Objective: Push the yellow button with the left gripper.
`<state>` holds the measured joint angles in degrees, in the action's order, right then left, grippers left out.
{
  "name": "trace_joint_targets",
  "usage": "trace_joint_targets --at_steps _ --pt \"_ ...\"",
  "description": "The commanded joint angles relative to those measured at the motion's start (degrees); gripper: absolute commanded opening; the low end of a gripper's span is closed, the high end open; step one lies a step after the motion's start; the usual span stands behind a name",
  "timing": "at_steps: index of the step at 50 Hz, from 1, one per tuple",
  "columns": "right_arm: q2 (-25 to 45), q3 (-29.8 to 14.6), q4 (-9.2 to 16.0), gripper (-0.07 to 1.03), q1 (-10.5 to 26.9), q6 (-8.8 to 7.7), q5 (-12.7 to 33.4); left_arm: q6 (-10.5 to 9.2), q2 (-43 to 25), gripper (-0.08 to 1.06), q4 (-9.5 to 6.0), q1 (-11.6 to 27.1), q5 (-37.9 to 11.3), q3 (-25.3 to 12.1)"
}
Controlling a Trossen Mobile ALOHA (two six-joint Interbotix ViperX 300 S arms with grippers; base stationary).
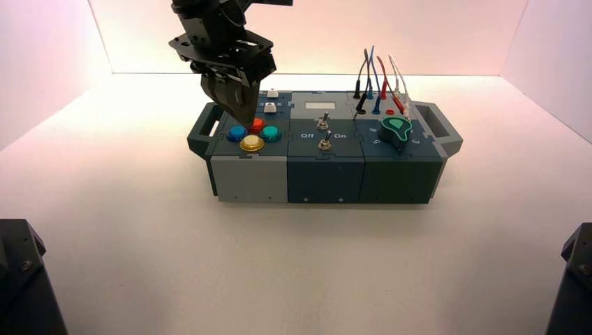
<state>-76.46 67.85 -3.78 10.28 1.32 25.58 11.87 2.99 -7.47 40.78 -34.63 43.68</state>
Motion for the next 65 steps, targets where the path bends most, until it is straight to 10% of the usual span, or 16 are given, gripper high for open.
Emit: trace_joint_targets --at_steps 1,43,65 --pt "0.8 -0.8 -0.1 -0.03 0.1 -0.09 -0.4 0.35 -0.1 -0.03 0.09 0.2 0.2 -2.1" --pt "0.1 -0.8 -0.3 -0.03 0.2 -0.09 -0.4 0.79 -5.2 -0.03 0.09 0.2 -1.3 -2.8" --pt "0.7 -0.9 0.1 -0.03 0.1 0.0 0.5 0.7 8.2 -0.03 0.26 0.1 0.8 1.1"
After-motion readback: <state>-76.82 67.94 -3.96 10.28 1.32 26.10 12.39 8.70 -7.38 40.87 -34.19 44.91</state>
